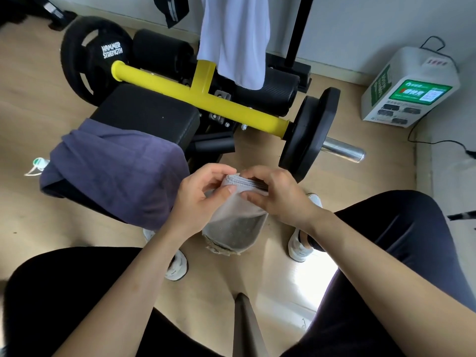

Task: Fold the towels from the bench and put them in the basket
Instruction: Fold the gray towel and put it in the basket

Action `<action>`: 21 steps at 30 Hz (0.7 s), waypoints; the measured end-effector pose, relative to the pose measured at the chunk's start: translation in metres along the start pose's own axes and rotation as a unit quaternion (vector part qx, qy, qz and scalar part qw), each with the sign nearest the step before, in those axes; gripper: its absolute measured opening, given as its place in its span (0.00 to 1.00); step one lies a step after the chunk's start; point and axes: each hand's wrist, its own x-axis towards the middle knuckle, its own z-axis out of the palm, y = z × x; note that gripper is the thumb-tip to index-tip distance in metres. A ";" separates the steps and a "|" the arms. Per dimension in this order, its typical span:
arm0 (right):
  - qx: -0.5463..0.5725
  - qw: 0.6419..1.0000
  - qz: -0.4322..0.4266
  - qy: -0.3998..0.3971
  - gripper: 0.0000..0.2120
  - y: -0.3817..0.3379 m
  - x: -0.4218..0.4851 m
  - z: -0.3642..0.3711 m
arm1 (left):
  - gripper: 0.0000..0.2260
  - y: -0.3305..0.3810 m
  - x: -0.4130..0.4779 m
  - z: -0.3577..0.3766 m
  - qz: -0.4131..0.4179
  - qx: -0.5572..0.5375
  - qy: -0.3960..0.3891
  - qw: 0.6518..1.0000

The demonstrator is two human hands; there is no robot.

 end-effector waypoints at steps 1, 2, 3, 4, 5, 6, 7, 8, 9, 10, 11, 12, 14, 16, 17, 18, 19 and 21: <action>0.001 1.000 0.000 0.002 0.09 0.000 0.000 0.000 | 0.12 -0.001 0.000 0.000 -0.002 -0.007 0.002 1.000; 0.003 1.000 0.003 0.005 0.07 0.000 -0.001 0.000 | 0.12 -0.002 -0.001 0.000 -0.007 -0.010 0.003 1.000; 0.009 1.000 0.004 0.008 0.06 -0.001 -0.001 0.000 | 0.12 -0.003 -0.001 0.000 -0.010 -0.009 0.002 1.000; 0.015 1.000 0.003 0.009 0.06 -0.002 -0.002 -0.001 | 0.11 -0.004 -0.001 0.001 -0.015 -0.012 0.001 1.000; 0.022 1.000 0.000 0.010 0.07 -0.004 -0.004 -0.002 | 0.11 -0.005 -0.001 0.002 -0.020 -0.020 -0.001 1.000; 0.029 0.999 -0.003 0.013 0.09 -0.006 -0.006 -0.003 | 0.11 -0.006 -0.001 0.004 -0.025 -0.030 -0.002 0.999; 0.036 0.999 -0.010 0.015 0.10 -0.008 -0.008 -0.005 | 0.11 -0.007 -0.001 0.005 -0.030 -0.043 0.002 0.999; 0.040 0.999 -0.022 0.011 0.10 -0.010 -0.009 -0.007 | 0.10 -0.008 -0.001 0.006 -0.034 -0.056 0.011 0.998; 0.038 0.999 -0.038 0.002 0.09 -0.011 -0.010 -0.009 | 0.10 -0.010 0.000 0.007 -0.034 -0.068 0.021 0.997; 0.031 0.998 -0.058 -0.011 0.08 -0.011 -0.010 -0.011 | 0.10 -0.010 0.000 0.008 -0.034 -0.076 0.027 0.996; 0.023 0.997 -0.074 -0.024 0.07 -0.009 -0.010 -0.012 | 0.11 -0.011 0.001 0.009 -0.037 -0.081 0.028 0.996; 0.017 0.996 -0.084 -0.036 0.08 -0.009 -0.010 -0.013 | 0.11 -0.010 0.001 0.010 -0.042 -0.085 0.025 0.995; 0.013 0.995 -0.085 -0.049 0.10 -0.008 -0.010 -0.016 | 0.11 -0.011 0.002 0.012 -0.050 -0.092 0.013 0.994; 0.036 0.996 -0.072 -0.043 0.11 -0.010 -0.012 -0.021 | 0.14 -0.011 0.003 0.011 -0.057 -0.088 -0.017 0.994; 0.056 0.996 -0.067 -0.036 0.11 -0.012 -0.013 -0.024 | 0.16 -0.013 0.004 0.010 -0.064 -0.073 -0.039 0.994; 0.075 0.995 -0.061 -0.030 0.11 -0.013 -0.014 -0.028 | 0.19 -0.014 0.004 0.009 -0.071 -0.048 -0.060 0.995; 0.088 0.994 -0.056 -0.022 0.11 -0.014 -0.014 -0.032 | 0.21 -0.016 0.004 0.009 -0.081 -0.013 -0.075 0.994; 0.101 0.994 -0.048 -0.006 0.10 -0.014 -0.015 -0.041 | 0.21 -0.024 0.003 0.010 -0.109 0.038 -0.094 0.989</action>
